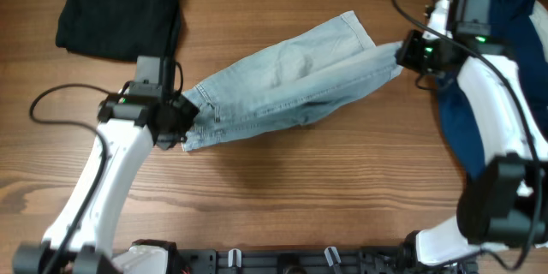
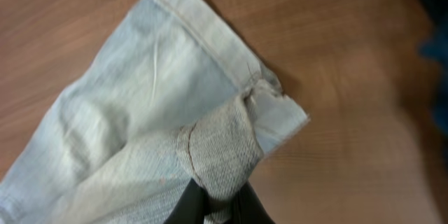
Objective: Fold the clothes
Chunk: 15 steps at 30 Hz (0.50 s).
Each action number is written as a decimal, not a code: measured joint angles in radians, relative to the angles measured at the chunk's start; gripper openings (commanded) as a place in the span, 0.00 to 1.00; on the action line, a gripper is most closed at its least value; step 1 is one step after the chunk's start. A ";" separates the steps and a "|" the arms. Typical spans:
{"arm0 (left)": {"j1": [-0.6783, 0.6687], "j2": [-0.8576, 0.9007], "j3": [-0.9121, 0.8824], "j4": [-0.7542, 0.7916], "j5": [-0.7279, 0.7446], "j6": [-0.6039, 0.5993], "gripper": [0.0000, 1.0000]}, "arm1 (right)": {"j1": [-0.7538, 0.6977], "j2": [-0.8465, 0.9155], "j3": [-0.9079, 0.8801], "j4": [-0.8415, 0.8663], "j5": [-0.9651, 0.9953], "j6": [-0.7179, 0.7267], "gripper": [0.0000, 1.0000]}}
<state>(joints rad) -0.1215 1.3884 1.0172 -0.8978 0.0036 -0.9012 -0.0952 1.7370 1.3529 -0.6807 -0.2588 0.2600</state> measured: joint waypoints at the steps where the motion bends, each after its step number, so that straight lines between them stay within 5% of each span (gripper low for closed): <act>1: 0.000 0.032 -0.001 0.030 -0.010 0.000 0.04 | 0.011 0.027 0.000 0.037 0.008 0.002 0.04; 9: 0.011 0.257 -0.003 0.283 -0.089 0.000 0.04 | 0.091 0.143 0.003 0.369 0.039 0.005 0.04; 15: 0.016 0.270 -0.001 0.204 -0.095 -0.018 0.04 | 0.126 0.145 0.006 0.395 0.058 0.034 0.04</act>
<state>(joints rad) -0.1055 1.6581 1.0164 -0.6933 -0.0914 -0.9195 0.0303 1.8816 1.3590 -0.2855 -0.2008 0.2943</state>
